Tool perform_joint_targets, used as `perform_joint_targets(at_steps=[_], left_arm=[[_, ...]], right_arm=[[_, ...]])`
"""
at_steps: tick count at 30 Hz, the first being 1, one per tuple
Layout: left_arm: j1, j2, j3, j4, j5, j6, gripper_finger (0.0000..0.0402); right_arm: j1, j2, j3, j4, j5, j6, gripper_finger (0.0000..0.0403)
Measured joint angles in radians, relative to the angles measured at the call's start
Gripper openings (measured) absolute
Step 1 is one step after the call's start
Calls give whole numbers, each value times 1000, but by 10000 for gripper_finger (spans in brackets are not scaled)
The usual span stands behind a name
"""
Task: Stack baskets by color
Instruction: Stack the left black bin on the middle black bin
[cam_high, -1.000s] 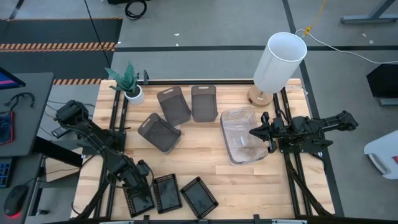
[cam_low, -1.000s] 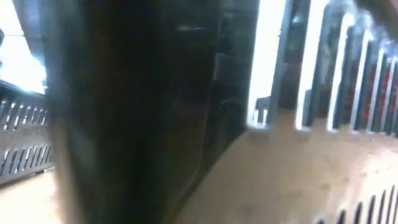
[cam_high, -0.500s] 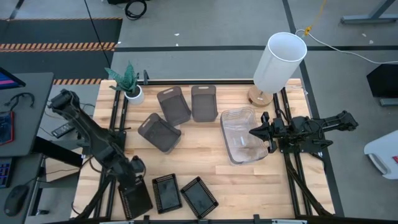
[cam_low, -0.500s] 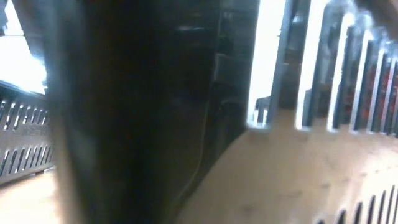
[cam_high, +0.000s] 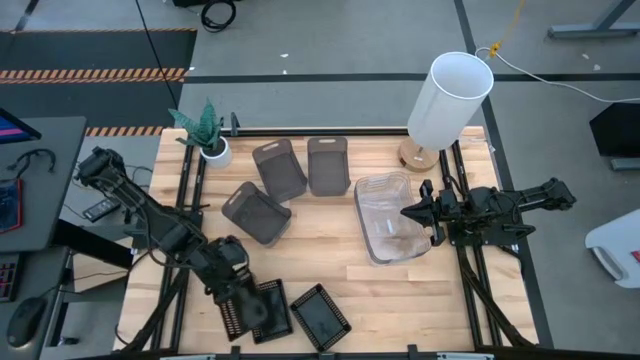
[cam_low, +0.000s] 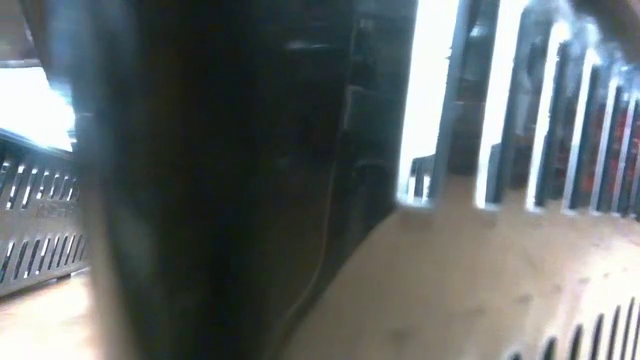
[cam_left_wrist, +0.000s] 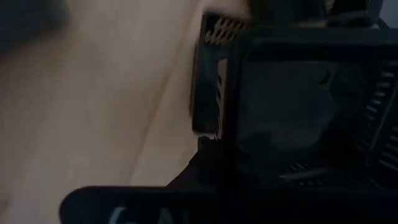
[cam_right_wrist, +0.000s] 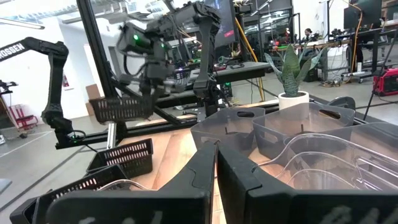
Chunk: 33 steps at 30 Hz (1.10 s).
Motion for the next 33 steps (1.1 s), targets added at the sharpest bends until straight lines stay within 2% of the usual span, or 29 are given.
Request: perform_joint_targets(at_steps=[5,15,20,25,33], left_arm=[[41,100,143,-155,-69,91,3],[97,350,358,-328,-56,200,3],[121,423,398,-337,-21,215,3],[139,465,405,-336,60,227,5],[142,519,405,-328,69,281,6]], right_arm=[[0,0,0,0,0,0,22],[0,0,0,0,0,0,22],[0,0,0,0,0,0,22],[0,0,0,0,0,0,22],[0,0,0,0,0,0,22]])
